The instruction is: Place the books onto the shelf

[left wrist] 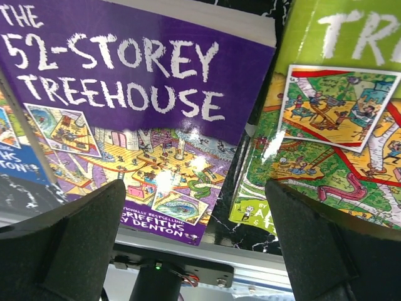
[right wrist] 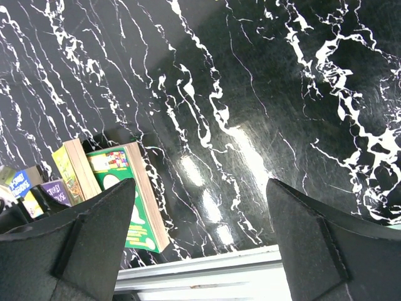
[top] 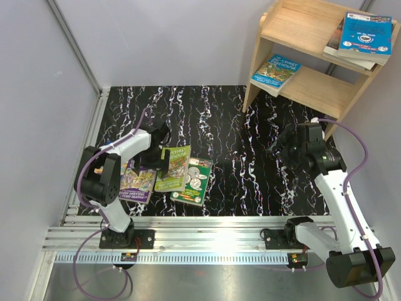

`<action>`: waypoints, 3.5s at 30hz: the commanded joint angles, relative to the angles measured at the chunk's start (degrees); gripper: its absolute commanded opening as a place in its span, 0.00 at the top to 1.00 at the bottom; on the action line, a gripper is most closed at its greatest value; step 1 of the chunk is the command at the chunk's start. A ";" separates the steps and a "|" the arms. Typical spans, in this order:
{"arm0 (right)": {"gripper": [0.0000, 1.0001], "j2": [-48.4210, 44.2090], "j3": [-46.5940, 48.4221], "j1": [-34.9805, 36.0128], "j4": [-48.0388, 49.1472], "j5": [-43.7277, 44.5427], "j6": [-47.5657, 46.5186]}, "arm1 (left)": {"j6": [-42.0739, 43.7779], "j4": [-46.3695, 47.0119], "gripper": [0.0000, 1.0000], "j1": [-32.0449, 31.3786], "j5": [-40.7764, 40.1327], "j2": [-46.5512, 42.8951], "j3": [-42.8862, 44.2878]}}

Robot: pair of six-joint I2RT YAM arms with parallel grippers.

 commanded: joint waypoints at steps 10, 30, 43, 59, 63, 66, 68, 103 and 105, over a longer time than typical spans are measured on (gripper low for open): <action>0.07 4.01 3.76 0.01 0.27 0.46 -1.41 | 0.77 9.40 0.15 10.27 2.32 8.64 -1.05; 0.09 8.94 7.73 -0.08 0.80 -0.86 -4.40 | 1.38 9.23 0.59 16.90 3.74 10.58 1.32; 0.05 13.84 2.02 -0.08 22.04 -35.69 -2.68 | -2.75 6.59 0.42 -0.95 9.97 16.20 9.75; 0.08 51.29 11.59 19.25 46.94 -39.01 9.14 | -2.66 9.05 0.42 -6.84 17.96 17.53 13.63; 0.09 56.66 16.60 21.98 42.64 -36.99 7.47 | -3.62 11.67 0.42 -7.28 20.07 14.63 10.21; 0.14 60.43 17.13 24.26 42.90 -35.93 7.99 | -3.98 13.17 0.43 -7.28 21.22 12.52 7.57; 0.20 61.41 16.96 26.45 43.95 -35.93 8.87 | -4.07 13.71 0.43 -7.20 22.01 11.46 6.51; 1.00 19.58 15.62 -4.89 23.83 -28.72 2.63 | -11.27 11.07 0.30 -5.35 25.17 -15.61 3.88; 1.00 19.58 17.65 -7.80 23.65 -29.77 3.24 | -11.80 12.03 0.30 -5.44 25.61 -16.14 2.04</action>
